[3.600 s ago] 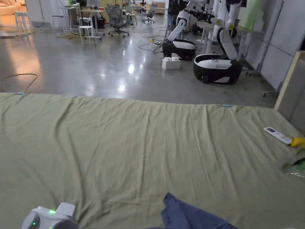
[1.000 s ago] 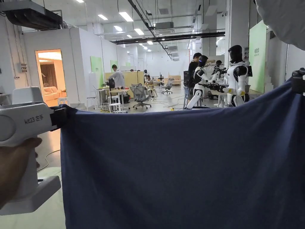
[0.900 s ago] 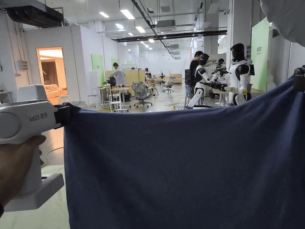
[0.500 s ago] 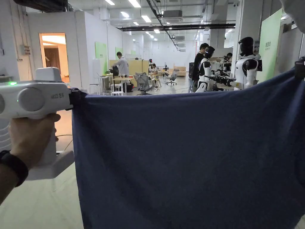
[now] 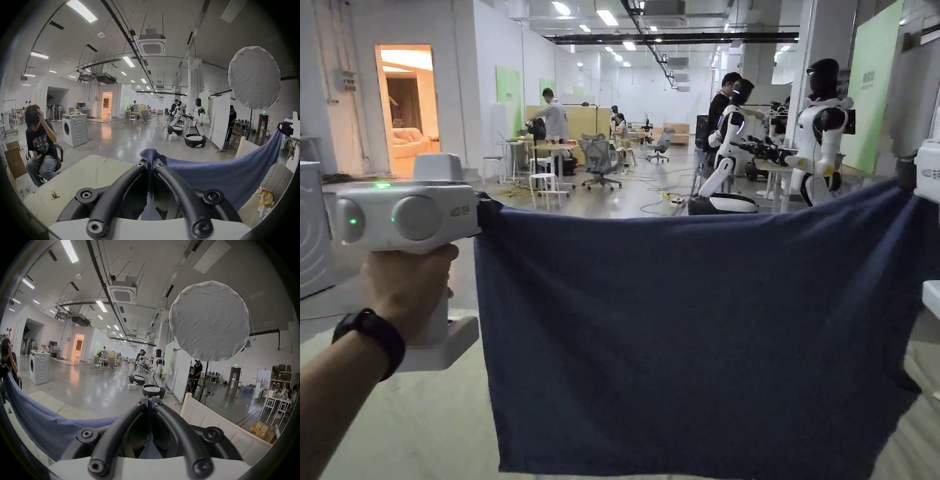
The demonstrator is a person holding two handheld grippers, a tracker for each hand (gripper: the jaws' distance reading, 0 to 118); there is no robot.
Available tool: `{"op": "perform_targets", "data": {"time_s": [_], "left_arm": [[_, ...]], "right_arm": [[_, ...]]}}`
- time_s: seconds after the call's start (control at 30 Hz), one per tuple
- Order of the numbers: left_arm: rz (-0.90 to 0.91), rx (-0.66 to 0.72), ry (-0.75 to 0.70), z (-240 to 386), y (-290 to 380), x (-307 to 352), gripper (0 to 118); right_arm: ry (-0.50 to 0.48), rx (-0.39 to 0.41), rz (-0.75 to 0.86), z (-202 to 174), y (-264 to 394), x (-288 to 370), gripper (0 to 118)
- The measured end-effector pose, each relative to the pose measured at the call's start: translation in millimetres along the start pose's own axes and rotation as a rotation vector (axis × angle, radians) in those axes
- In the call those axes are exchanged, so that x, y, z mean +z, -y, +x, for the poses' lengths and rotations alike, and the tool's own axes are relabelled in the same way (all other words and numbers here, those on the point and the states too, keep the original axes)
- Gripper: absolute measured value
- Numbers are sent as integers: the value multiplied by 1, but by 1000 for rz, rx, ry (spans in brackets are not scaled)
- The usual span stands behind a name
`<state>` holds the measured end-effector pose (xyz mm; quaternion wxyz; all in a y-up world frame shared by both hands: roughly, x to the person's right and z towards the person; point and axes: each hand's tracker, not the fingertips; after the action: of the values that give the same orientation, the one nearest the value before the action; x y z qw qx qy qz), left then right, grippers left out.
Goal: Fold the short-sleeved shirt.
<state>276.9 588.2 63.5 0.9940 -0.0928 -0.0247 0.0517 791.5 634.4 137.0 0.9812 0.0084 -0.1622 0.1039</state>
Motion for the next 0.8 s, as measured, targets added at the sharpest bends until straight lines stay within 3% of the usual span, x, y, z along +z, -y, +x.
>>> {"op": "perform_targets", "data": {"time_s": [0.03, 0.13, 0.27, 0.3, 0.37, 0.4, 0.43, 0.47, 0.5, 0.53, 0.57, 0.6, 0.63, 0.7, 0.73, 0.77, 0.8], "left_arm": [[-1, 0, 6, -1, 9, 0, 5], [-35, -49, 30, -3, 44, 3, 5], [-122, -36, 85, -8, 104, 15, 5], [-119, 17, 102, -13, 120, 26, 5], [-159, 1, 127, -10, 152, 53, 5], [-129, 13, 129, -13, 167, 69, 5], [-118, 25, 138, -18, 179, 81, 5], [-174, 58, 161, -24, 197, 95, 5], [-166, 87, 154, -33, 212, 101, 5], [-173, 113, 158, -44, 224, 108, 5], [-243, 129, 172, -51, 239, 117, 5], [-277, 149, 182, -59, 255, 128, 5], [-323, 141, 235, -65, 272, 140, 5], [-307, 85, 209, -71, 299, 172, 5], [-323, 71, 220, -74, 311, 189, 5], [-324, 72, 226, -75, 324, 210, 5], [-318, 113, 219, -79, 333, 225, 5]], "right_arm": [[-6, 24, 27, 1, 7, 5, 4], [-69, -7, -37, 2, 50, 10, 4], [-122, -151, -153, 3, 116, 41, 4], [-117, -142, -96, 6, 130, 55, 3], [-111, -199, -162, 7, 165, 86, 4], [-130, -153, -124, 10, 175, 100, 4], [-151, -198, -208, 12, 195, 115, 3], [-122, -119, -143, 14, 202, 131, 3], [-128, -98, -187, 18, 216, 147, 3], [-120, -156, -245, 22, 235, 165, 3], [-131, -132, -220, 28, 244, 180, 4], [-155, -171, -279, 32, 264, 194, 4], [-129, -151, -264, 35, 275, 209, 3], [-143, -171, -338, 42, 301, 243, 3], [-137, -138, -317, 43, 306, 261, 4], [-157, -168, -390, 46, 319, 277, 4], [-137, -152, -341, 48, 325, 292, 4]]}}
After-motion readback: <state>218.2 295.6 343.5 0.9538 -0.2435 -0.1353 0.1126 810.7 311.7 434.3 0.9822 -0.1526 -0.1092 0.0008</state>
